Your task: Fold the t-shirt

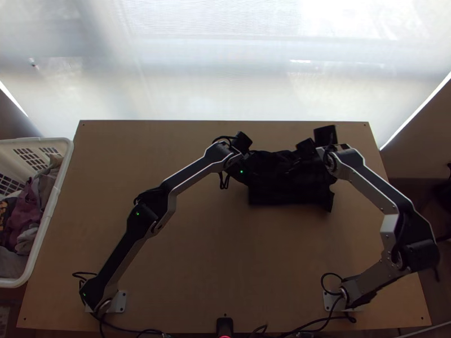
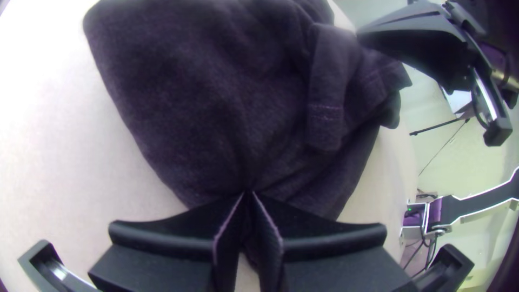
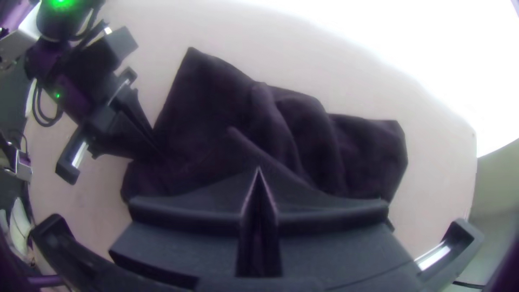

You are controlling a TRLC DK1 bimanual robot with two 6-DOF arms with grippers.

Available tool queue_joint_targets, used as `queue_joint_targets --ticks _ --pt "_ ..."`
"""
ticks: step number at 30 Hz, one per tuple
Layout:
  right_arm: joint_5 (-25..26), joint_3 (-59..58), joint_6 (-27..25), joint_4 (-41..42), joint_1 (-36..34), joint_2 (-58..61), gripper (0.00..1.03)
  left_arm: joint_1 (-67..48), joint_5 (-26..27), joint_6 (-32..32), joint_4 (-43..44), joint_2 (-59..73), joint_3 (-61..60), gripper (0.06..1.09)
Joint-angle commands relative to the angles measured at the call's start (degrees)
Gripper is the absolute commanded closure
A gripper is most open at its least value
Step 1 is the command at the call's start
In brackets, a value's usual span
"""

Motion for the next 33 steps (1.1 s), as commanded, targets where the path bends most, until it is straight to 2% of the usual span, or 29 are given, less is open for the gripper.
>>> queue_joint_targets --ticks 1,9,15,23,33 --pt "-0.55 6.56 2.42 0.27 6.74 6.81 1.00 0.15 0.08 0.06 -0.14 0.00 -0.02 0.92" --pt "-1.17 9.64 4.88 0.97 9.73 10.33 1.00 0.15 0.08 0.15 -0.14 0.00 -0.02 0.92" --pt "-1.52 7.27 4.62 1.06 9.29 11.73 1.00 0.15 0.08 0.15 -0.05 0.00 -0.02 0.92" --pt "-1.43 3.22 0.49 1.32 2.87 11.91 1.00 -0.11 -0.01 0.06 0.30 0.09 0.07 0.92" --pt "-1.34 4.19 -6.10 1.06 -7.15 10.42 1.00 -0.29 -0.98 -0.03 0.56 0.09 0.16 0.92"
